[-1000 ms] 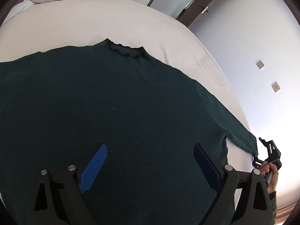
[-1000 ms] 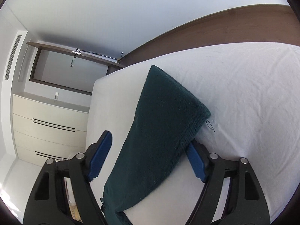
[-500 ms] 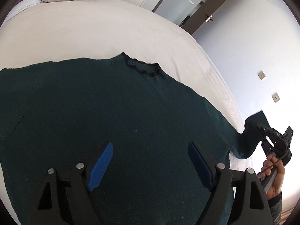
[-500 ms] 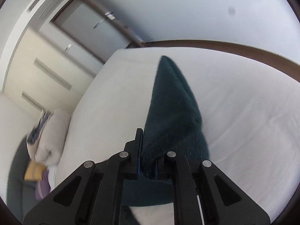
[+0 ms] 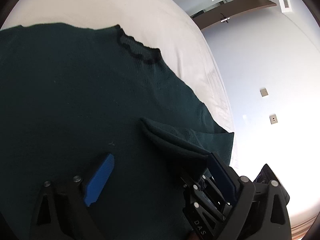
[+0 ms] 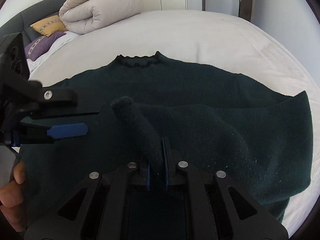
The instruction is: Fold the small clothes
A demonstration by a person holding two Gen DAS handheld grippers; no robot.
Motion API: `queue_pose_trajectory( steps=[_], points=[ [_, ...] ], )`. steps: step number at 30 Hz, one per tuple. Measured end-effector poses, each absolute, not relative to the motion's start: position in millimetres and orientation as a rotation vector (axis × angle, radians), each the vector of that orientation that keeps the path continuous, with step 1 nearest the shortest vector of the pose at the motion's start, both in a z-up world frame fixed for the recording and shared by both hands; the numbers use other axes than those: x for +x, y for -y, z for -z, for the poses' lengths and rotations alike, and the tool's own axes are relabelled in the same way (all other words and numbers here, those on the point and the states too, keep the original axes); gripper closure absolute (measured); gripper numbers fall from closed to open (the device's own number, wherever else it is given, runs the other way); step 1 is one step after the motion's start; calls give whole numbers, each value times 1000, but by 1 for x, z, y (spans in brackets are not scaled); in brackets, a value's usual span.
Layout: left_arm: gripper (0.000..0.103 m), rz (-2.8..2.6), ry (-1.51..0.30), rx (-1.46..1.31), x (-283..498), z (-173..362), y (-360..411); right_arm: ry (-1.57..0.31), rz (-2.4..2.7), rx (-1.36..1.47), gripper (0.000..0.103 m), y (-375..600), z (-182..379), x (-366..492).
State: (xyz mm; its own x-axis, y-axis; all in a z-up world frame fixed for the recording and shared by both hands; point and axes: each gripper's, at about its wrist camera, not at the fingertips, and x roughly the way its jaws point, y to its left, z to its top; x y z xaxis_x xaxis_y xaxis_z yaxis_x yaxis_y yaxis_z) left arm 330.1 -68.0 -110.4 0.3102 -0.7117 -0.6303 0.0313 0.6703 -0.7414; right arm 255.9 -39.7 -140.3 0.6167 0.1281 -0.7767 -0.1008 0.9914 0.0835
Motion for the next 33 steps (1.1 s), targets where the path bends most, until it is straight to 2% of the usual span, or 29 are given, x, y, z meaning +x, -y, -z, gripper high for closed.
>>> queue_pose_trajectory(
  steps=[2,4,6,7,8,10,12,13,14,15,16,17,18,20,27,33],
  points=[
    [4,557,-1173,-735,335,114,73,-896,-141,68,93,30,143,254],
    [3,576,-1177,-772,337,114,74,-901,-154,111,92,69,132,239],
    [3,586,-1194,-805,338,114,74,-910,-174,137,85,97,117,231],
    [4,584,-1198,-809,338,114,77,-913,-193,145,76,101,112,225],
    [3,584,-1204,-807,338,116,79,-906,-214,157,59,103,109,220],
    [4,578,-1218,-787,337,118,83,-888,-217,198,33,115,105,202],
    [6,560,-1220,-761,337,117,88,-888,-204,242,33,119,108,199],
    [13,556,-1222,-753,337,116,89,-900,-202,263,33,125,104,192],
    [29,554,-1229,-737,337,115,93,-919,-197,312,33,131,107,191],
    [37,546,-1244,-718,339,114,95,-927,-195,357,33,136,107,189],
    [54,531,-1258,-701,341,115,96,-932,-193,417,33,144,108,185],
    [65,526,-1267,-691,343,117,97,-928,-193,455,33,158,105,168],
    [70,521,-1273,-680,344,118,98,-921,-191,498,33,170,104,161],
    [93,499,-1276,-666,344,121,94,-905,-181,561,33,188,103,150],
    [96,511,-1189,-618,339,102,91,-842,-137,684,33,239,92,109],
    [96,461,-1112,-582,346,79,54,-800,-107,705,33,266,80,98]
  ],
)
